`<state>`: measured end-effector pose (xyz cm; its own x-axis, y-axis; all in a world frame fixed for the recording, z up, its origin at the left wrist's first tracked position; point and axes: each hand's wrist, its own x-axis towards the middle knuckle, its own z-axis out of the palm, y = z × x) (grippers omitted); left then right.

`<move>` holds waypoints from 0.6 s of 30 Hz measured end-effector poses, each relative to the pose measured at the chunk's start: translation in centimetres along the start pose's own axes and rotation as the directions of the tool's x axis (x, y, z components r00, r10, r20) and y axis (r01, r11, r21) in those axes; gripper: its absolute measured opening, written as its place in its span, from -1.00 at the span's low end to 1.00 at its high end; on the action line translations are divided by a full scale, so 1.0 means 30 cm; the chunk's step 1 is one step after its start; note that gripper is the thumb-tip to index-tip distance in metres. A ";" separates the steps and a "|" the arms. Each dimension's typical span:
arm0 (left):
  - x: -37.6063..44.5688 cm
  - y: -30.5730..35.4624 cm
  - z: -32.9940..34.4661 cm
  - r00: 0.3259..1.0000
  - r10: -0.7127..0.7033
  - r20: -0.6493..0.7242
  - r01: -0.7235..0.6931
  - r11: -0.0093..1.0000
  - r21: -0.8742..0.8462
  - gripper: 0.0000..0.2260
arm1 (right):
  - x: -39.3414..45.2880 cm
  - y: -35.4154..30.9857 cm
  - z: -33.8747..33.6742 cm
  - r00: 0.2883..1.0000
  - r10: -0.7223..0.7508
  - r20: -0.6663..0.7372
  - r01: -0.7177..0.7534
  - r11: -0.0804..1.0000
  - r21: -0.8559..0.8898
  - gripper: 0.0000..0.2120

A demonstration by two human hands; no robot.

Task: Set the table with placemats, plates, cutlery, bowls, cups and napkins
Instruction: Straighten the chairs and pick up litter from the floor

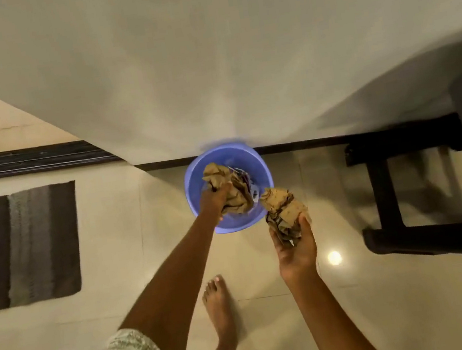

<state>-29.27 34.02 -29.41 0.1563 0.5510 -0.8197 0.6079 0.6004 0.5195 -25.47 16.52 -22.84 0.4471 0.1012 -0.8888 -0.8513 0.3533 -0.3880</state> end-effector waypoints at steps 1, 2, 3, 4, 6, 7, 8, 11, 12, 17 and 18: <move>0.063 -0.008 0.012 0.999 0.037 -0.021 -0.035 0.997 0.069 -0.61 | 0.035 0.010 0.020 1.000 -0.015 0.000 0.015 1.000 -0.020 -0.58; 0.125 -0.020 0.035 0.998 0.059 -0.034 -0.055 0.991 0.119 -0.47 | 0.075 0.022 0.034 0.999 -0.040 -0.002 0.040 0.998 -0.054 -0.59; 0.167 -0.030 0.051 0.996 0.080 -0.042 -0.073 0.986 0.148 -0.39 | 0.106 0.033 0.052 0.998 -0.061 -0.006 0.060 0.993 -0.101 -0.60; 0.209 -0.050 0.070 0.996 0.088 -0.020 -0.082 0.978 0.190 -0.39 | 0.137 0.045 0.066 0.997 -0.079 -0.018 0.075 0.986 -0.147 -0.61; 0.239 -0.069 0.097 0.995 0.101 0.006 -0.099 0.957 0.271 -0.53 | 0.188 0.059 0.107 0.995 -0.095 -0.023 0.087 0.969 -0.232 -0.67; 0.248 -0.077 0.097 0.993 0.115 0.004 -0.112 0.955 0.275 -0.56 | 0.213 0.071 0.133 0.995 -0.093 -0.027 0.084 0.965 -0.250 -0.70; 0.254 -0.091 0.092 0.991 0.131 -0.009 -0.124 0.961 0.248 -0.57 | 0.234 0.082 0.158 0.996 -0.087 -0.036 0.074 0.961 -0.266 -0.73; 0.238 -0.129 0.038 0.987 0.137 -0.082 -0.116 0.969 0.218 -0.64 | 0.273 0.147 0.254 0.998 -0.026 -0.062 0.012 0.975 -0.221 -0.83; 0.221 -0.124 0.021 0.984 0.140 -0.114 -0.111 0.966 0.234 -0.66 | 0.287 0.170 0.288 0.997 -0.016 -0.073 0.000 0.976 -0.216 -0.87; 0.148 -0.069 0.009 0.947 0.317 -0.049 -0.305 0.938 0.165 -0.83 | 0.446 0.250 0.420 0.978 0.073 -0.197 -0.118 0.967 -0.225 -0.75; 0.145 -0.049 0.029 0.936 0.352 -0.028 -0.343 0.925 0.165 -0.85 | 0.464 0.244 0.428 0.977 0.109 -0.183 -0.150 0.961 -0.232 -0.64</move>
<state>-28.81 35.03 -33.95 0.3384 0.7427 -0.5778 0.6374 0.2707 0.7214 -21.96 32.46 -34.90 0.2940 -0.0334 -0.9552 -0.9490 0.1086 -0.2959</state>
